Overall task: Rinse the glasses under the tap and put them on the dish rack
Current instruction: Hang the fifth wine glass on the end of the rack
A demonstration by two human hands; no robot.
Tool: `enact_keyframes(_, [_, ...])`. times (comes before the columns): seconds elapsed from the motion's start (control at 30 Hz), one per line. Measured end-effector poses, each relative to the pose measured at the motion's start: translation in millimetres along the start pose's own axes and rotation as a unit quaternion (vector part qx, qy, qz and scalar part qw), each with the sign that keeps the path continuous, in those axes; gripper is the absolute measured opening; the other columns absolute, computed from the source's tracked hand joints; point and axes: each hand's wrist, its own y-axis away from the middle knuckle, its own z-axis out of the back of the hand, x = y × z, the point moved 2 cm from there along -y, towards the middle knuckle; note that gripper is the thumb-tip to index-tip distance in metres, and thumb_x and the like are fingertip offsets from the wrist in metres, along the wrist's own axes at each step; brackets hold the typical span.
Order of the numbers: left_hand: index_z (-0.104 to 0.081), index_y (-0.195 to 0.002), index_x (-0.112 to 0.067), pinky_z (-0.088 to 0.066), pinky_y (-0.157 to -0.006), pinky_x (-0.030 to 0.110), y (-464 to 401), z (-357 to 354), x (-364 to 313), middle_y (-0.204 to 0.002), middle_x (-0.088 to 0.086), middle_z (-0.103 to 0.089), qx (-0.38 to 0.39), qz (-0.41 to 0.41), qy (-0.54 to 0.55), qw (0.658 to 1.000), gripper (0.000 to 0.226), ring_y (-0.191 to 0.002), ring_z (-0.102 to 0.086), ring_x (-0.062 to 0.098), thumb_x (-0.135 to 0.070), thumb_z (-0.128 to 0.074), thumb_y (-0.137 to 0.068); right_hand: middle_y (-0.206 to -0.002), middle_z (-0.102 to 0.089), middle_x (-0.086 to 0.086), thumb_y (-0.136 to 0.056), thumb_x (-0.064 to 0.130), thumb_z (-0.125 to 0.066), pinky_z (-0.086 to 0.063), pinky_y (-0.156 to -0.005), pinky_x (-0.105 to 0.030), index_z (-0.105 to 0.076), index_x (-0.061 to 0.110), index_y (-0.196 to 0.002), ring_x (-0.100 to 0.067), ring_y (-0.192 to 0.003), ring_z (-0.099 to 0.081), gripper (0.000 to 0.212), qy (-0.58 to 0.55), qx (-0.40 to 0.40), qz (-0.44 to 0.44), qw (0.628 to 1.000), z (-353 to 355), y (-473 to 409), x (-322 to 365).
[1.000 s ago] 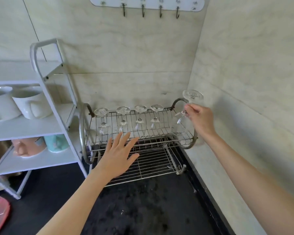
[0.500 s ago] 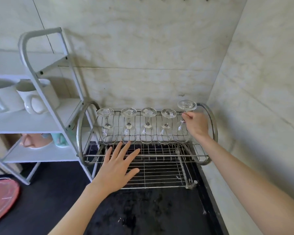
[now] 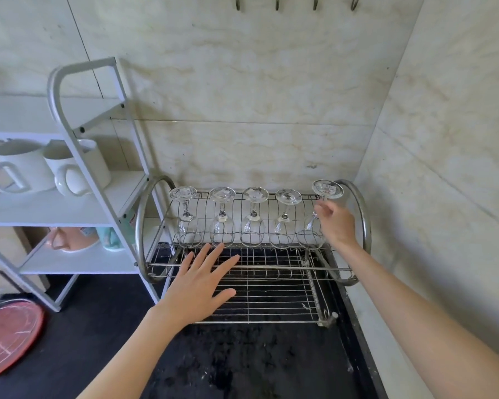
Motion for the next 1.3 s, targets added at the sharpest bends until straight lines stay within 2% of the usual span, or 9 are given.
enact_keyframes(0.07, [0.005,-0.145,-0.041,0.011,-0.112,0.037,-2.1,5.0,-0.4,-0.156,-0.004,0.014,0.035,0.015,-0.013,0.999,0.068,-0.143,0.015,0.02,-0.069,-0.015,-0.087,-0.132,-0.055,-0.008,-0.098,0.022,-0.046,-0.045,-0.091,-0.035,-0.05,0.011,-0.133,-0.001,-0.075,-0.052,0.037,-0.003,0.018,-0.01,1.0,0.8,3.2,2.8])
enact_keyframes(0.17, [0.006,-0.146,-0.039,0.008,-0.114,0.04,-0.3,9.3,-2.3,-0.156,-0.003,0.015,0.048,0.021,-0.013,0.999,0.065,-0.143,0.014,0.02,-0.058,-0.027,-0.094,-0.147,-0.039,-0.009,-0.098,0.022,-0.045,-0.039,-0.1,-0.035,-0.034,0.011,-0.144,-0.023,-0.12,-0.053,0.049,-0.018,0.042,-0.037,0.998,3.5,17.0,9.8])
enact_keyframes(0.3, [0.006,-0.146,-0.039,0.014,-0.108,0.038,15.4,14.1,-10.1,-0.154,-0.006,0.019,-0.009,0.016,-0.001,1.0,0.095,-0.14,0.021,0.018,-0.083,0.009,-0.062,-0.153,-0.028,-0.007,-0.098,0.025,-0.045,-0.024,-0.114,-0.036,-0.023,0.01,-0.147,-0.021,-0.14,-0.029,0.056,0.006,0.046,0.003,0.999,8.1,55.7,20.3])
enact_keyframes(0.43, [-0.001,-0.146,-0.038,0.013,-0.11,0.038,57.0,15.0,-19.5,-0.152,-0.007,0.013,-0.074,0.018,0.028,0.997,0.098,-0.138,0.021,0.018,-0.083,0.018,-0.062,-0.153,-0.027,-0.002,-0.098,0.035,-0.042,-0.03,-0.11,-0.033,-0.024,0.017,-0.146,-0.009,-0.119,-0.048,0.055,0.086,0.077,0.095,0.989,11.0,121.2,42.9])
enact_keyframes(0.53, [-0.009,-0.147,-0.036,0.009,-0.111,0.039,98.4,8.5,-18.4,-0.155,-0.002,-0.003,-0.098,0.043,0.02,0.994,0.086,-0.142,0.008,0.023,-0.076,0.014,-0.075,-0.156,-0.02,0.0,-0.098,0.042,-0.039,-0.022,-0.112,-0.027,-0.018,0.019,-0.149,-0.013,-0.141,-0.025,0.059,0.185,0.103,0.17,0.963,3.7,173.3,63.4])
enact_keyframes(0.63, [-0.027,-0.144,-0.032,-0.013,-0.109,0.048,157.3,0.5,-9.8,-0.152,0.003,-0.028,-0.091,0.087,-0.002,0.992,0.07,-0.141,-0.021,0.029,-0.067,-0.003,-0.089,-0.158,-0.011,0.001,-0.097,0.049,-0.033,-0.01,-0.116,-0.028,-0.012,0.021,-0.15,-0.014,-0.145,-0.012,0.063,0.252,0.135,0.226,0.931,-13.8,228.4,80.1])
enact_keyframes(0.73, [-0.037,-0.139,-0.028,-0.031,-0.101,0.05,229.8,-7.5,2.1,-0.142,0.005,-0.046,-0.085,0.125,-0.034,0.988,0.062,-0.131,-0.041,0.032,-0.06,-0.01,-0.093,-0.151,-0.032,-0.007,-0.093,0.056,-0.029,-0.025,-0.112,-0.039,-0.033,0.016,-0.144,-0.022,-0.138,-0.035,0.065,0.277,0.161,0.287,0.903,-37.8,293.9,97.0])
enact_keyframes(1.1, [-0.045,-0.132,-0.028,-0.043,-0.092,0.054,505.5,-26.9,58.5,-0.134,0.006,-0.054,-0.07,0.351,-0.003,0.934,0.06,-0.122,-0.051,0.034,-0.057,-0.035,-0.081,-0.14,-0.049,-0.008,-0.092,0.059,-0.024,-0.04,-0.104,-0.048,-0.043,0.018,-0.136,-0.026,-0.125,-0.051,0.063,0.165,0.278,0.479,0.816,-145.8,504.9,207.5])
enact_keyframes(1.3, [-0.04,-0.136,-0.027,-0.04,-0.095,0.055,618.4,-41.7,101.6,-0.138,0.007,-0.05,-0.078,0.493,0.027,0.866,0.062,-0.127,-0.046,0.036,-0.063,-0.019,-0.091,-0.139,-0.05,-0.008,-0.093,0.063,-0.014,-0.038,-0.1,-0.052,-0.047,0.017,-0.135,-0.027,-0.125,-0.052,0.07,0.129,0.358,0.544,0.748,-224.0,580.4,277.7])
